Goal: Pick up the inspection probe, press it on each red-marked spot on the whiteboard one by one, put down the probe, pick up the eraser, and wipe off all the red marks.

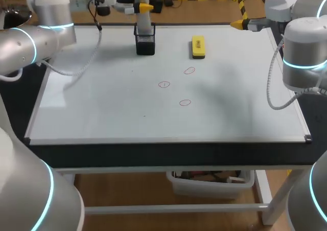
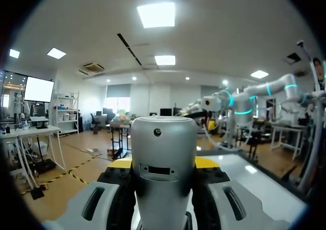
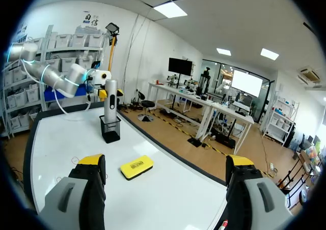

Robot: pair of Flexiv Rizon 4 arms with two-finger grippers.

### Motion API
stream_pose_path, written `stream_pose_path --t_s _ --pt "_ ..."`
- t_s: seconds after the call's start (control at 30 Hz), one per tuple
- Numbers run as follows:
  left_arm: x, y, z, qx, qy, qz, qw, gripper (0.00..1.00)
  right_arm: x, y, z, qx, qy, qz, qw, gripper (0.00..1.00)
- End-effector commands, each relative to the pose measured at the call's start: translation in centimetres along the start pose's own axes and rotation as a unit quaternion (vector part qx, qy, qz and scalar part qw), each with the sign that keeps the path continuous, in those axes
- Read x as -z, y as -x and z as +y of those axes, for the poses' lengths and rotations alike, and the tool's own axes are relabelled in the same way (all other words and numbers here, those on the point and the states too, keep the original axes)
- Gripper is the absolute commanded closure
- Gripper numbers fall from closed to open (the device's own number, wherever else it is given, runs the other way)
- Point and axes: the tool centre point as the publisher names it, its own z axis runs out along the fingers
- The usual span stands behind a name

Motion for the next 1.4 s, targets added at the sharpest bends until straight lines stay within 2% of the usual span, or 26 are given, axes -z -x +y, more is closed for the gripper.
stream_pose_path --t_s 0.03,0.27,0.47,0.97,1.1,1.23,1.4 --pt "0.7 -2.1 -2.7 -0.001 0.018 -0.045 0.999 1.00 0.0 0.0 -0.1 0.000 0.001 0.000 1.000 0.00" --pt "2.9 -2.6 -5.3 -0.013 -0.008 -0.077 0.997 1.00 0.0 0.0 -0.1 0.000 0.001 0.000 1.000 0.00" --pt "5.5 -3.2 -6.0 -0.026 -0.002 -0.112 0.993 1.00 0.0 0.0 -0.1 0.000 0.001 0.000 1.000 0.00" --pt "13.0 -6.9 -4.1 -0.030 -0.001 -0.221 0.975 1.00 0.0 0.0 -0.1 0.000 0.001 0.000 1.000 0.00" --pt "14.4 -7.8 -3.3 -0.028 0.003 -0.242 0.970 1.00 0.0 0.0 -0.1 0.000 0.001 0.000 1.000 0.00" --pt "15.7 -8.8 -2.5 -0.048 0.002 -0.259 0.965 1.00 0.0 0.0 -0.1 0.000 0.001 0.000 1.000 0.00" --pt "17.3 -9.6 -1.3 -0.043 0.000 -0.277 0.960 1.00 0.0 0.0 -0.1 0.000 0.001 0.000 1.000 0.00"
